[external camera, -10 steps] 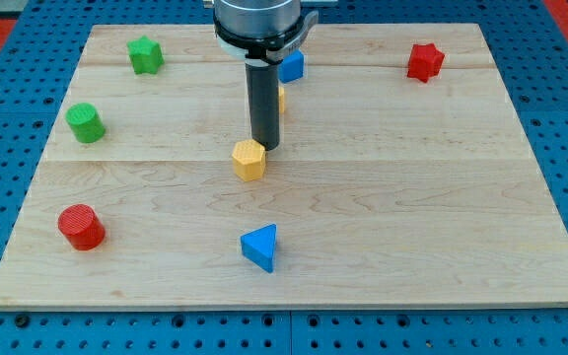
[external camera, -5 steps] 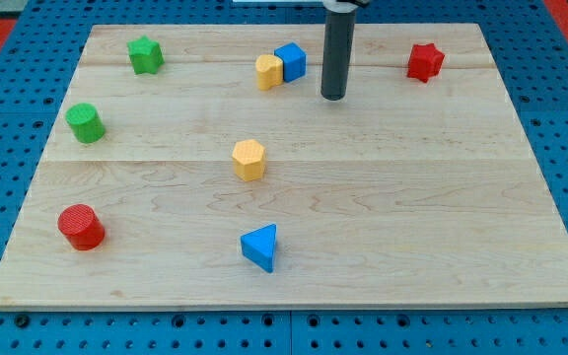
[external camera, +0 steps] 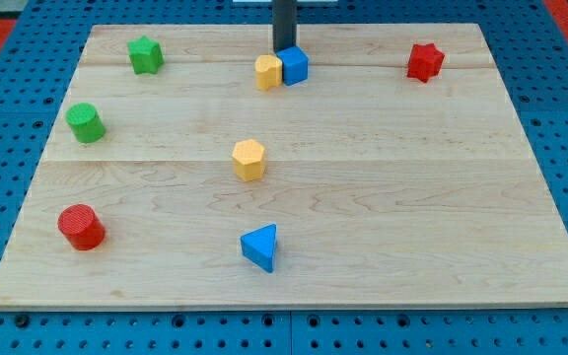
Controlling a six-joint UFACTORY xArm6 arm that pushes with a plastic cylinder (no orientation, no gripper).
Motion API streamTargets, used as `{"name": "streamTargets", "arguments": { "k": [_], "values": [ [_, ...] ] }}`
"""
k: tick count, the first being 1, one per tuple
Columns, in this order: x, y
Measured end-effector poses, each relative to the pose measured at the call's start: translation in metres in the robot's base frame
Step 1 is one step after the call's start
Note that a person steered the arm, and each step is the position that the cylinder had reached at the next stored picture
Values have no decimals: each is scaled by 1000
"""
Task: Move the yellow heart above the yellow hexagon
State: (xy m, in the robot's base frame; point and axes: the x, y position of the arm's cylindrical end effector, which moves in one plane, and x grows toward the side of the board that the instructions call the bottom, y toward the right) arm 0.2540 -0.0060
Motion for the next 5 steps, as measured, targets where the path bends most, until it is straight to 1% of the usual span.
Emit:
{"name": "streamTargets", "arguments": {
  "k": [1,2,3,4,5],
  "values": [
    [22,-2],
    [17,-21],
    [23,-36],
    [64,-30],
    [97,-23]
  ]
}}
